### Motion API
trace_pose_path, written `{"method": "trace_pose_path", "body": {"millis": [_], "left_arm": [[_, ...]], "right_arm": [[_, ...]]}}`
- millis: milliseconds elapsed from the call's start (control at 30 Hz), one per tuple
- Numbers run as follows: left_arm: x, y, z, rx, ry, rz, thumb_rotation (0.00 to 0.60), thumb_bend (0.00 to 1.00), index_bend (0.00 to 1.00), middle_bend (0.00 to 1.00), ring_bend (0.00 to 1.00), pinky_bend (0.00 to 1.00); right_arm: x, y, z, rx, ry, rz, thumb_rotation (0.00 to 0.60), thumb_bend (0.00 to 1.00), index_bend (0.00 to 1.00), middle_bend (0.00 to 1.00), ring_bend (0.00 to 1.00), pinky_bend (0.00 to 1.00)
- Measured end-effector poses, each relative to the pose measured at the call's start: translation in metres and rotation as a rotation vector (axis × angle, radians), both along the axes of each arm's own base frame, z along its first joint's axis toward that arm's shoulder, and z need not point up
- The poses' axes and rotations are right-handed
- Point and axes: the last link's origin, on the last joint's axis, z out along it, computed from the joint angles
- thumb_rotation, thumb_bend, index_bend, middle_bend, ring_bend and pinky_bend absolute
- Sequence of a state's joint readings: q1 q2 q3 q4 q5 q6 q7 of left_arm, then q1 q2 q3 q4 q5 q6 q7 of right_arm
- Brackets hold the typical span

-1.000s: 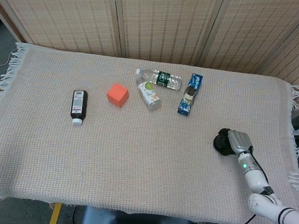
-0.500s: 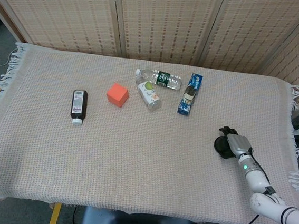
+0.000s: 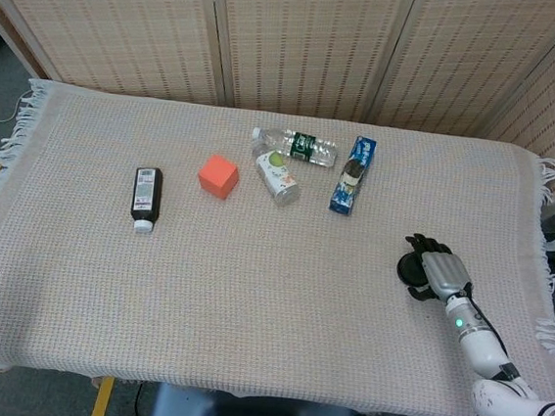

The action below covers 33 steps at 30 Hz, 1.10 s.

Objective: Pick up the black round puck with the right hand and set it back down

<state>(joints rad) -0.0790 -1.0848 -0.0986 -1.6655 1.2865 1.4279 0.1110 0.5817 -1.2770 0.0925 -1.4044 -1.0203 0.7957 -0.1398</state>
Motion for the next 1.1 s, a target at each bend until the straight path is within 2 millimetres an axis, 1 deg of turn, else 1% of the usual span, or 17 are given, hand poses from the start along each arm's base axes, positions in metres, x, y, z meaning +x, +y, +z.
{"method": "trace_pose_path", "body": {"millis": [100, 233, 333, 400, 567, 833, 1100], "left_arm": [[0.000, 0.000, 0.000, -0.002, 0.002, 0.002, 0.600, 0.54, 0.47, 0.19, 0.10, 0.29], [-0.001, 0.001, -0.001, -0.004, 0.002, 0.008, 0.600, 0.54, 0.46, 0.19, 0.10, 0.29], [-0.001, 0.001, -0.001, -0.005, 0.002, 0.009, 0.600, 0.54, 0.46, 0.19, 0.10, 0.29], [-0.001, 0.001, -0.001, -0.006, 0.002, 0.011, 0.600, 0.54, 0.46, 0.19, 0.10, 0.29], [-0.002, 0.001, -0.001, -0.007, 0.000, 0.019, 0.600, 0.54, 0.46, 0.19, 0.10, 0.29], [-0.002, 0.002, 0.000, -0.007, -0.004, 0.024, 0.600, 0.54, 0.46, 0.19, 0.10, 0.29], [-0.002, 0.002, -0.001, -0.011, -0.002, 0.028, 0.600, 0.54, 0.46, 0.19, 0.10, 0.29]], "right_arm": [[0.000, 0.003, 0.005, -0.037, 0.022, 0.029, 0.600, 0.21, 0.03, 0.00, 0.00, 0.12], [-0.002, 0.004, 0.008, -0.097, 0.073, 0.062, 0.600, 0.21, 0.16, 0.01, 0.00, 0.28], [-0.005, 0.003, 0.008, -0.145, 0.129, 0.083, 0.600, 0.21, 0.18, 0.03, 0.00, 0.30], [-0.007, 0.003, 0.006, -0.166, 0.149, 0.086, 0.600, 0.21, 0.22, 0.06, 0.03, 0.33], [-0.010, -0.003, -0.001, -0.163, 0.142, 0.065, 0.600, 0.21, 0.24, 0.09, 0.06, 0.34], [-0.012, -0.011, -0.008, -0.134, 0.110, 0.041, 0.600, 0.21, 0.24, 0.10, 0.06, 0.34], [-0.011, -0.011, -0.006, -0.127, 0.103, 0.031, 0.600, 0.21, 0.20, 0.10, 0.06, 0.34]]}}
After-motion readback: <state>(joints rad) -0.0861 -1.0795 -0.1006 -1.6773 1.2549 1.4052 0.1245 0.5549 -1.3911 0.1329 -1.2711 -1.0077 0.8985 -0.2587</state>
